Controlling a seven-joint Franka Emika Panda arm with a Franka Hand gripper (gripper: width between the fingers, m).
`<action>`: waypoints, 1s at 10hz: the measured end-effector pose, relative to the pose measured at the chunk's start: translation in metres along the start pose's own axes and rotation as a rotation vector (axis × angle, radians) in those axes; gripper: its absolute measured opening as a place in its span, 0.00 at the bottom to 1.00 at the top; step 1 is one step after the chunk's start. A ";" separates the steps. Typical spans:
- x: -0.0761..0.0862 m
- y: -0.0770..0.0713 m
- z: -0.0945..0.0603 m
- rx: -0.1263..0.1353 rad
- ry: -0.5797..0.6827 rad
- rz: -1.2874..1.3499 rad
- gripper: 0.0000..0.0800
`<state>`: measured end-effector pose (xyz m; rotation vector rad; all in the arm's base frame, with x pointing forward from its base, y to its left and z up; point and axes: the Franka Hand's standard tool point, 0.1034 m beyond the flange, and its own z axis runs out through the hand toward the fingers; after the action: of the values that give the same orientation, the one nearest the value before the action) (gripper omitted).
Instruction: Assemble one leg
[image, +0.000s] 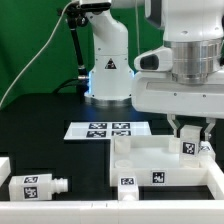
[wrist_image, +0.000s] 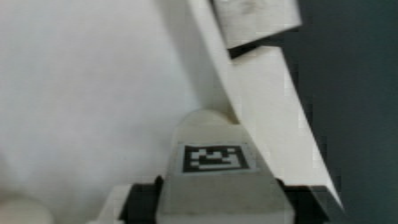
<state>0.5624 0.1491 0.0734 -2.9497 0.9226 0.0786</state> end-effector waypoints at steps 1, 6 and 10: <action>0.000 -0.001 0.000 -0.006 -0.003 0.114 0.36; 0.003 -0.003 0.000 0.000 -0.017 0.306 0.45; 0.003 -0.002 -0.001 -0.001 -0.013 0.058 0.81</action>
Offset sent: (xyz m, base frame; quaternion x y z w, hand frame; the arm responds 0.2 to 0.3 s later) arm 0.0045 -0.0031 -0.0054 -0.0175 -0.0235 0.1554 0.9874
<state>0.5664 0.1492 0.0743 -2.9195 1.0065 0.1005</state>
